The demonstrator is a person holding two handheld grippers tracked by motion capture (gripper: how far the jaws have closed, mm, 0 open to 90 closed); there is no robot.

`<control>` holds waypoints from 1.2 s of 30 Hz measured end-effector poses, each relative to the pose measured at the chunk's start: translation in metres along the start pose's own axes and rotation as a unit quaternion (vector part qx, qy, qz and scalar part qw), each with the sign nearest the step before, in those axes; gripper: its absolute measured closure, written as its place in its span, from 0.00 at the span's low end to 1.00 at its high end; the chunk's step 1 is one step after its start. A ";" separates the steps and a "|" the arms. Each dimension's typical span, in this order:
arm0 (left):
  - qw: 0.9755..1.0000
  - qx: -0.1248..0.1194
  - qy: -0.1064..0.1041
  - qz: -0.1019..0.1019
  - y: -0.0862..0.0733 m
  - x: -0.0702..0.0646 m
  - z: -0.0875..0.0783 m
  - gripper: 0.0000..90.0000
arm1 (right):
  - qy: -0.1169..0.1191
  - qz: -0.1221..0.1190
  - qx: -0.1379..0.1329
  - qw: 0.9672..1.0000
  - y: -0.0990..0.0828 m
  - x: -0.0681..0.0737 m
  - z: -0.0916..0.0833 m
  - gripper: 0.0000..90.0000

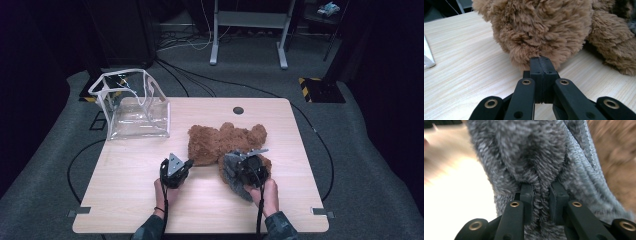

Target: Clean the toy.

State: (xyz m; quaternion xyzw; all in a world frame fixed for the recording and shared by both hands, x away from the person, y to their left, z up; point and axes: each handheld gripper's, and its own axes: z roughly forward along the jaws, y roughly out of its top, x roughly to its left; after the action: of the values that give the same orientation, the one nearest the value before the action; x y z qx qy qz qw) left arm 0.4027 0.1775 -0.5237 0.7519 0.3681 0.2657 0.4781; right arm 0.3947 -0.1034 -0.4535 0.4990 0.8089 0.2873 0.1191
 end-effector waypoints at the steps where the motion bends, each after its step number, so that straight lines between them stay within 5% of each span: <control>1: 1.000 0.000 0.000 0.000 0.000 0.000 0.000 1.00 | -0.004 0.000 -0.016 1.000 0.006 0.001 -0.007 0.84; 7: 1.000 0.002 -0.002 0.001 0.000 0.000 -0.001 1.00 | -0.015 -0.029 -0.056 0.998 0.052 0.022 -0.023 0.84; 11: 1.000 -0.005 -0.001 -0.002 0.000 0.001 -0.001 1.00 | -0.028 -0.049 -0.037 0.998 0.070 0.041 0.001 0.84; 16: 1.000 -0.001 -0.002 0.000 0.000 0.000 -0.001 1.00 | -0.047 -0.064 0.006 0.997 0.054 0.047 0.026 0.84; 22: 1.000 0.000 -0.001 -0.001 0.000 0.000 -0.001 1.00 | -0.056 -0.065 0.014 0.996 0.020 0.038 0.025 0.84; 28: 1.000 -0.003 -0.001 -0.001 0.000 0.000 -0.001 1.00 | -0.046 -0.039 0.039 0.997 -0.009 0.024 0.026 0.84; 33: 1.000 -0.002 -0.003 0.000 0.000 0.000 -0.001 1.00 | -0.032 -0.042 0.035 0.998 -0.006 0.021 0.020 0.84; 36: 1.000 -0.003 -0.006 -0.005 0.000 0.000 -0.001 1.00 | -0.023 -0.041 0.005 0.999 0.009 0.024 0.009 0.84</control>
State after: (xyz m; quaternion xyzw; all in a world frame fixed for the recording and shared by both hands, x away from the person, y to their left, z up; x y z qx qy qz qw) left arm 0.4016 0.1786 -0.5235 0.7505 0.3682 0.2597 0.4835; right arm 0.3940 -0.0761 -0.4535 0.4725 0.8272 0.2662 0.1471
